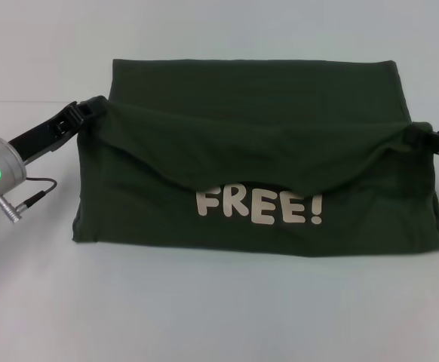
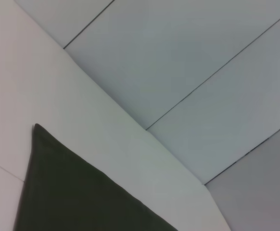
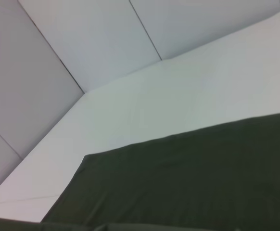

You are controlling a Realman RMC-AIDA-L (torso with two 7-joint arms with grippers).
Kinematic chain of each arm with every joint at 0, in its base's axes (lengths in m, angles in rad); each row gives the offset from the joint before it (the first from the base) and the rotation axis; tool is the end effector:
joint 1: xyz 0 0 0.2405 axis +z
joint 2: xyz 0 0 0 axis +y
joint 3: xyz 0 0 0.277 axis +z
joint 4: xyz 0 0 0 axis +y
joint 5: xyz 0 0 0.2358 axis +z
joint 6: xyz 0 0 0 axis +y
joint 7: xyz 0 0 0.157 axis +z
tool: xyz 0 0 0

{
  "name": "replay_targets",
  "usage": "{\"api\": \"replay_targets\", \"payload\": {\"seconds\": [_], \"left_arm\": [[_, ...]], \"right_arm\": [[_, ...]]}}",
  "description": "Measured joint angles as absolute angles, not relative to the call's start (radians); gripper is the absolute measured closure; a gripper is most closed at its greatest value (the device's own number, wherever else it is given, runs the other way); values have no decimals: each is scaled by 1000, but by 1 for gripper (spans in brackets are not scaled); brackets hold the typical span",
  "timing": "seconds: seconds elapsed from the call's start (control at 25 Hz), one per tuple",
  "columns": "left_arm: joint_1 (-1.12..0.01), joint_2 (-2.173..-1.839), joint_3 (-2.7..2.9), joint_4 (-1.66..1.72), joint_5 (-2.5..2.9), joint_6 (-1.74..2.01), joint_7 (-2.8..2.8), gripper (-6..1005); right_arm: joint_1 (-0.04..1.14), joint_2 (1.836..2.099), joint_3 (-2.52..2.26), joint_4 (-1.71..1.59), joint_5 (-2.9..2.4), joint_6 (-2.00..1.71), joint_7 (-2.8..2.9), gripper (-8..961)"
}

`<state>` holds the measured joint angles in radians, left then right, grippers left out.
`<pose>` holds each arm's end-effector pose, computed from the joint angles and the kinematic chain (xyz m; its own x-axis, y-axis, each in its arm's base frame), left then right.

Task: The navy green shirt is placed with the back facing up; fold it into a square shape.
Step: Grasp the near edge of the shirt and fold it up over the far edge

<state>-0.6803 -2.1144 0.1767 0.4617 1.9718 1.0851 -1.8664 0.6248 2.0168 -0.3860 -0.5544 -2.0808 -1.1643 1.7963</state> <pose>-0.3217 0.4424 -0.0025 0.0233 0.5104 0.8596 0.9774 -0.1924 0.0877 0.3404 0.4343 0.0341 0.3949 -0.5735 -0.7177 -0.9081 -0.3621 -0.2103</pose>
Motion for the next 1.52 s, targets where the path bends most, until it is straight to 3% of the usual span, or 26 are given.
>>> {"api": "replay_targets", "payload": {"seconds": [0.32, 1.32, 1.52], "left_arm": [[-689, -2123, 176, 462, 1970, 1068, -1851, 972], [-735, -2163, 178, 404, 1880, 889, -1679, 971], [-737, -2165, 174, 344, 1771, 863, -1529, 923]], "right_arm": [[657, 2008, -395, -553, -2068, -1126, 1796, 899], [664, 2060, -423, -541, -2062, -986, 1751, 900], [661, 2071, -427, -541, -2043, -958, 1726, 825]]}}
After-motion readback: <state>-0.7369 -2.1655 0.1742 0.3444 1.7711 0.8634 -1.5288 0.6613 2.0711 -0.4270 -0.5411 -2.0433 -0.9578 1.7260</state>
